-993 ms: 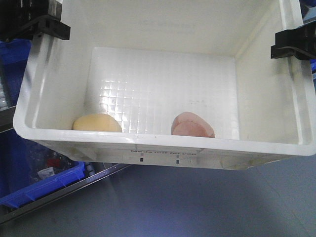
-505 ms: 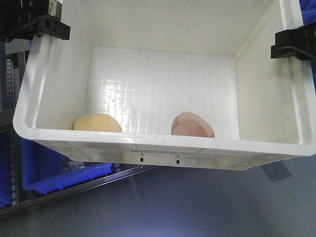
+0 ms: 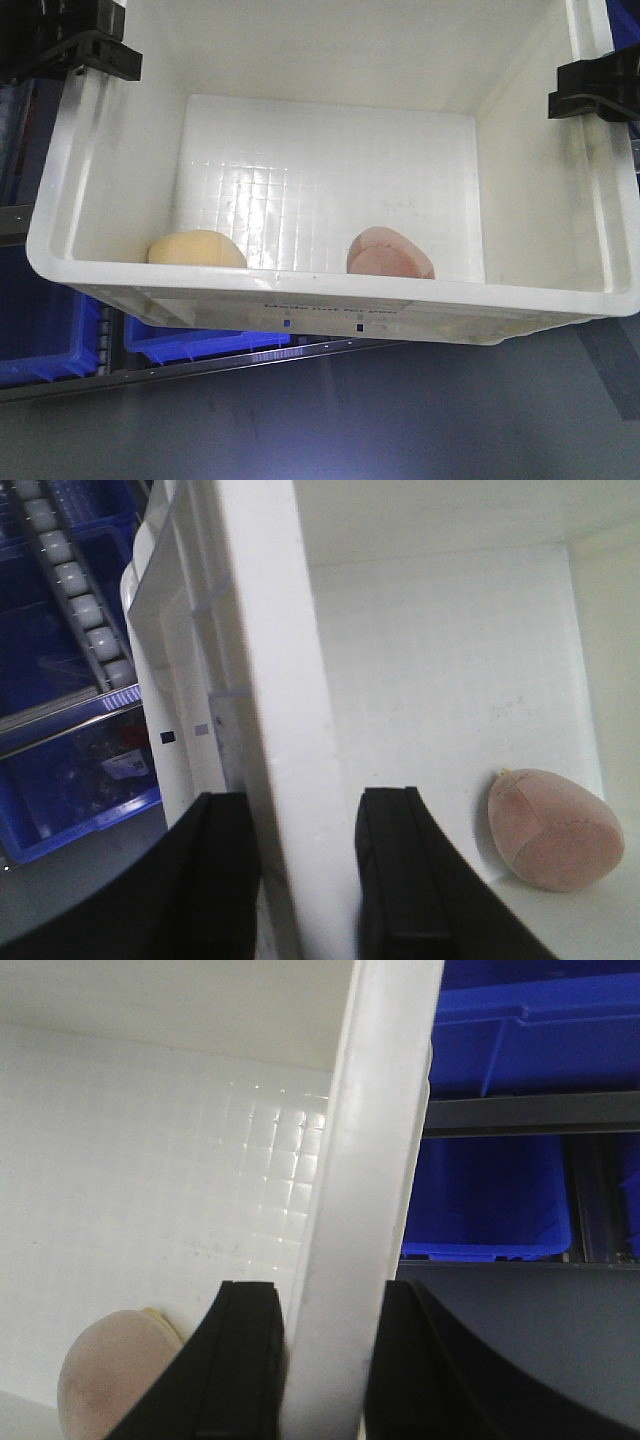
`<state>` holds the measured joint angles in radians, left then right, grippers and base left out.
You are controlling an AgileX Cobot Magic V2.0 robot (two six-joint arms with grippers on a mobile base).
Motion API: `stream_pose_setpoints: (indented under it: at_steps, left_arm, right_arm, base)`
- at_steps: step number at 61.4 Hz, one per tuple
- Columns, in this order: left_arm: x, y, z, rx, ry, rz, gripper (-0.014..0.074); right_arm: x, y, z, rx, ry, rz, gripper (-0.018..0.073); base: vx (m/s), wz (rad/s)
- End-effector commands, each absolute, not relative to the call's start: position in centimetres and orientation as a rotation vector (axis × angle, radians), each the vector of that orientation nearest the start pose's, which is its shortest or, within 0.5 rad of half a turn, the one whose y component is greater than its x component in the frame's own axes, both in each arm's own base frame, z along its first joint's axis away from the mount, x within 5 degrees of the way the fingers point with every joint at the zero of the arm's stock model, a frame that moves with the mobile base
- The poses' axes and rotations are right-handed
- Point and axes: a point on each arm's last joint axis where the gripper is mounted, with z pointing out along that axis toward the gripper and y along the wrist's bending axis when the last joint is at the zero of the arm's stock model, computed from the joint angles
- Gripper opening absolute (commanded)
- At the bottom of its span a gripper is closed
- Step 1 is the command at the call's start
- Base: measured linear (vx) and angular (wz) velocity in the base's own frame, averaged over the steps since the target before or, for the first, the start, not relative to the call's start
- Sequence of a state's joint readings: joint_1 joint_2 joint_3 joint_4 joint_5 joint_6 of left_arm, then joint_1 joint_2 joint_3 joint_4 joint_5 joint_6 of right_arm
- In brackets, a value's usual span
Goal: Place moving items into box and shelve
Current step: 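Keep holding the crate level as the base approaches the blue-bin shelf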
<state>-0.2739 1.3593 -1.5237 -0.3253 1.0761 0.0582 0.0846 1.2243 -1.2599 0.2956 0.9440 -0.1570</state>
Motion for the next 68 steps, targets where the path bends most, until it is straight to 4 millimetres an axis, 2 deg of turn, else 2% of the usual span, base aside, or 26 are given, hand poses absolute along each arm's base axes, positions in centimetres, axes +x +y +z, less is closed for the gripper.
stream_pose_setpoints:
  at_steps: [1, 29, 68]
  left_arm:
    - [24.53, -10.83, 46.52, 0.312, 2.146, -0.695, -0.0006]
    - [24.53, -10.83, 46.52, 0.312, 2.146, -0.695, -0.0006]
    - [24.53, -10.83, 46.52, 0.312, 2.146, -0.695, -0.0006]
  right_arm:
    - [24.04, 4.83, 42.32, -0.151, 2.155, 0.434, -0.0006]
    - [24.04, 4.82, 42.32, -0.151, 2.155, 0.433, -0.0006]
    - [24.04, 4.82, 42.32, -0.151, 2.155, 0.433, -0.0006]
  base:
    - [0.01, 0.38]
    - [0.02, 0.32]
    - [0.07, 0.12]
